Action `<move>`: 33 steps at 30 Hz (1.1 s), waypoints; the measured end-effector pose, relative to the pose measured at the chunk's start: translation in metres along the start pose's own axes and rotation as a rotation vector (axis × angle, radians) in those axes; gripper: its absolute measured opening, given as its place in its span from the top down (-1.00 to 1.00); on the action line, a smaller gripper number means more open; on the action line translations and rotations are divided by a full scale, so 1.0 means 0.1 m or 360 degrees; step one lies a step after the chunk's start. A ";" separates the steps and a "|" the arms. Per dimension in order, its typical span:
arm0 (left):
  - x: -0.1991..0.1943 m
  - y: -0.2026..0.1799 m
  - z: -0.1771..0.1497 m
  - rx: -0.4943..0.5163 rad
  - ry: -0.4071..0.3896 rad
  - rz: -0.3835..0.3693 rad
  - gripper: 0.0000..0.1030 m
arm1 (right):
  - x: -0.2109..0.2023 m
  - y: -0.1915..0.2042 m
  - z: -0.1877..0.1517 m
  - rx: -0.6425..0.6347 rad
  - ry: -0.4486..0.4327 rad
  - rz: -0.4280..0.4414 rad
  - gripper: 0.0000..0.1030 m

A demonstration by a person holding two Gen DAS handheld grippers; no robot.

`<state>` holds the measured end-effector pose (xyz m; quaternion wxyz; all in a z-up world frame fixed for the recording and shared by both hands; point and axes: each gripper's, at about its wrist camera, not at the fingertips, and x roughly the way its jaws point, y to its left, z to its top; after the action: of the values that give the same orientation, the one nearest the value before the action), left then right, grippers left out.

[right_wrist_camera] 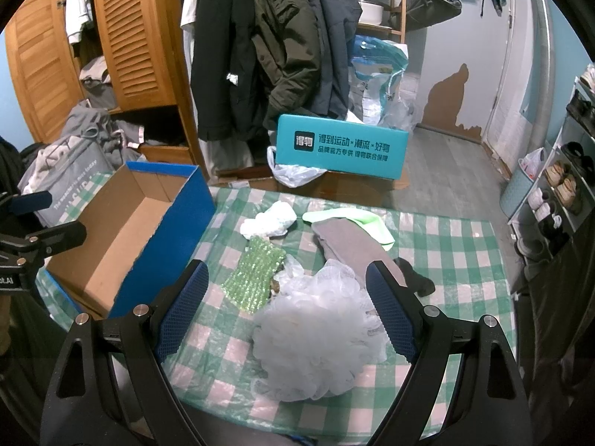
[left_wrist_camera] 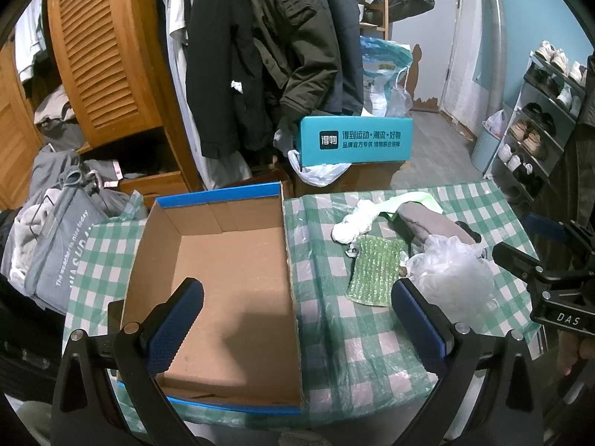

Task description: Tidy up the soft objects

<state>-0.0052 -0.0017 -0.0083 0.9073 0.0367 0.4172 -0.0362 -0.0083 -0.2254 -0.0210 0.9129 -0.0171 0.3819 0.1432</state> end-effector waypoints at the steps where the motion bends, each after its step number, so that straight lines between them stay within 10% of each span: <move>1: 0.01 0.01 0.01 0.0000 0.0000 -0.0001 -0.98 | 0.00 0.00 0.00 0.0002 0.0000 0.0000 -0.66; 33: 0.11 -0.21 -0.28 0.0007 0.0067 -0.0004 -0.98 | 0.11 -0.06 0.01 0.0014 0.0050 -0.0037 -0.66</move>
<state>-0.0211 -0.0203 -0.0351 0.8983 0.0390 0.4360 -0.0376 0.0015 -0.2284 -0.0290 0.9084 -0.0199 0.3966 0.1307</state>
